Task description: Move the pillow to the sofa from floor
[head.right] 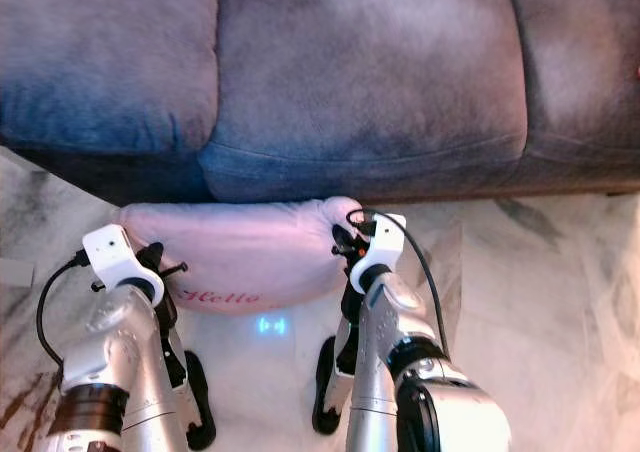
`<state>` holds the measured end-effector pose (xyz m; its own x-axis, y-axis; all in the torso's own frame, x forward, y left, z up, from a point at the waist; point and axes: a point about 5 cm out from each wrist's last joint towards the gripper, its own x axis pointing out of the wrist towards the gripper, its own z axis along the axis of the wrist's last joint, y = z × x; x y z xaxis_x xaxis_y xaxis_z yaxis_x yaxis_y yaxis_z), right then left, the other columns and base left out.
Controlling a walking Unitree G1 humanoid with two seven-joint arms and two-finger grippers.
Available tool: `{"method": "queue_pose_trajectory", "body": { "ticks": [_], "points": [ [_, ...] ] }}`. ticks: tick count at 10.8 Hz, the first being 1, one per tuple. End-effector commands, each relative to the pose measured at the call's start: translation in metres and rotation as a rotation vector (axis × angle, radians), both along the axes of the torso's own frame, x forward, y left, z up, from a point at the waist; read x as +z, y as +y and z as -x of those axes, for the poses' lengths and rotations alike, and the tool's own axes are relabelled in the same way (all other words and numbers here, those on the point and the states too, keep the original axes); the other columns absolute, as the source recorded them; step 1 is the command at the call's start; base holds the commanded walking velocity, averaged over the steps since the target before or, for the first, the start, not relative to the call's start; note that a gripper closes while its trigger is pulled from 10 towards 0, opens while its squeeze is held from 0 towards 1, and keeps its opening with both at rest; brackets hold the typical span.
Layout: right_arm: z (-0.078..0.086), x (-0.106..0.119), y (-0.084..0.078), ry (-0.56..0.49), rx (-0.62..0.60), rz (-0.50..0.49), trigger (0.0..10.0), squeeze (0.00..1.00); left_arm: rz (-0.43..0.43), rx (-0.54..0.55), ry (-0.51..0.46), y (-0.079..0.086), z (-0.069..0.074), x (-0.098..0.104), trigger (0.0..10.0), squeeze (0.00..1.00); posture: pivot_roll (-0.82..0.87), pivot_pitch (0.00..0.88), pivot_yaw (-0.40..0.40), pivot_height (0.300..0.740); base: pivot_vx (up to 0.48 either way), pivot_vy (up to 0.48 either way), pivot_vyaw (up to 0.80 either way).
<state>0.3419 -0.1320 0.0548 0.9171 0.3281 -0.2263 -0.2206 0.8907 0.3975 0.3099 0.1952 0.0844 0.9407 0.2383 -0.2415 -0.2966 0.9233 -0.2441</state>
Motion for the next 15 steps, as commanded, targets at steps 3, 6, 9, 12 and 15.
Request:
{"method": "queue_pose_trajectory", "body": {
  "ticks": [3, 6, 9, 12, 15],
  "points": [
    [0.007, -0.005, -0.037, -0.019, -0.126, 0.071, 10.0, 0.0, -0.057, 0.029, 0.008, 0.011, 0.011, -0.016, 10.0, 0.0, 0.12, 0.195, -0.138, 0.487, 0.0, 0.0, 0.0],
    [0.01, -0.003, -0.05, -0.061, -0.188, 0.127, 10.0, 0.0, -0.123, 0.012, -0.102, 0.015, 0.009, -0.002, 10.0, 0.0, 0.11, 0.146, -0.113, 0.487, 0.0, 0.0, 0.0],
    [0.009, 0.012, -0.052, -0.196, -0.235, 0.192, 10.0, 0.0, -0.23, -0.026, -0.218, 0.012, 0.005, 0.015, 10.0, 0.0, 0.11, 0.096, -0.091, 0.487, 0.0, 0.0, 0.0],
    [0.008, 0.017, -0.048, -0.233, -0.25, 0.2, 10.0, 0.0, -0.264, -0.036, -0.255, 0.008, 0.001, 0.019, 10.0, 0.0, 0.1, 0.056, -0.07, 0.487, 0.0, 0.0, 0.0],
    [0.011, 0.01, -0.051, -0.191, -0.265, 0.208, 10.0, 0.0, -0.221, -0.034, -0.179, 0.013, -0.007, 0.01, 10.0, 0.0, 0.09, 0.045, -0.064, 0.487, 0.0, 0.0, 0.0]
  ]
}}
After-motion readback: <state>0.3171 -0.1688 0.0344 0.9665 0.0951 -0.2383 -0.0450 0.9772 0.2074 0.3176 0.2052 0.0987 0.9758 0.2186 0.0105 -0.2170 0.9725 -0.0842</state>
